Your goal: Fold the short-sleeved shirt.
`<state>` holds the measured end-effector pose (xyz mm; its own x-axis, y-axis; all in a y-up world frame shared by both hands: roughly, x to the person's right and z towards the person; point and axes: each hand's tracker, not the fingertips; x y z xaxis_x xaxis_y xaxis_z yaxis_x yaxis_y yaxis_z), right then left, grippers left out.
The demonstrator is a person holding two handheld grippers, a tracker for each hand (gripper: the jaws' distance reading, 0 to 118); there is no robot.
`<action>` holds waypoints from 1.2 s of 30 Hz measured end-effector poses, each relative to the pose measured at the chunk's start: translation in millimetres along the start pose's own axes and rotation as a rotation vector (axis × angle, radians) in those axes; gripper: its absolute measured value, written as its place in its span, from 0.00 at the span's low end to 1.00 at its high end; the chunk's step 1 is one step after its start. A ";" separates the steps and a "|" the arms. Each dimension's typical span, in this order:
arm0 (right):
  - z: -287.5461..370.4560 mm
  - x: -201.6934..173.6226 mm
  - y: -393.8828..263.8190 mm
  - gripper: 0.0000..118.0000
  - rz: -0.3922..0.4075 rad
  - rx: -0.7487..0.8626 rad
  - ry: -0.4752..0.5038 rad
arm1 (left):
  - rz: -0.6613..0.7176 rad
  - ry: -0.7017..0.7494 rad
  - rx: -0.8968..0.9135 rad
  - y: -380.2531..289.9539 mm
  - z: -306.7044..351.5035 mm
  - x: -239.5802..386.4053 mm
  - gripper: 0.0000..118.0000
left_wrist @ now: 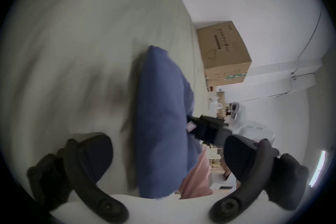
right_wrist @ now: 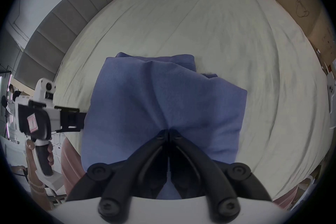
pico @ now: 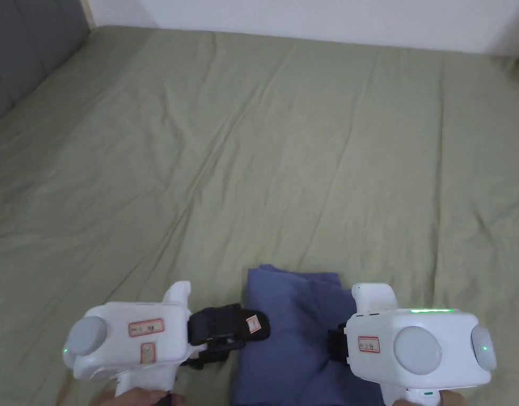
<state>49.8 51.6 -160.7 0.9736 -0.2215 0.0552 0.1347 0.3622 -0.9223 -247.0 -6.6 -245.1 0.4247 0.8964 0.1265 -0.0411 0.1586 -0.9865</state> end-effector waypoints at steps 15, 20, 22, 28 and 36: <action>37.5 1.1 2.2 0.02 -0.104 0.121 -0.050 | -0.094 0.129 -0.150 27.8 -27.6 17.5 0.24; 69.2 -32.7 6.8 0.01 -0.070 0.315 -0.147 | -0.214 0.374 -0.121 60.8 25.3 16.8 0.24; 75.2 -34.9 11.6 0.01 -0.063 0.358 -0.170 | -0.218 0.438 -0.098 73.5 52.6 15.2 0.24; 80.1 -42.1 17.5 0.01 -0.064 0.394 -0.161 | -0.301 0.852 -0.085 128.1 147.3 0.6 0.24; 59.8 -44.3 18.0 0.02 -0.059 0.311 -0.160 | -0.435 1.656 -0.107 187.4 216.1 -37.3 0.39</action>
<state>20.1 122.0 -156.8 0.9757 -0.1149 0.1866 0.2173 0.6171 -0.7563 -466.0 79.1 -412.2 0.8011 -0.5641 0.1999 0.3486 0.1682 -0.9221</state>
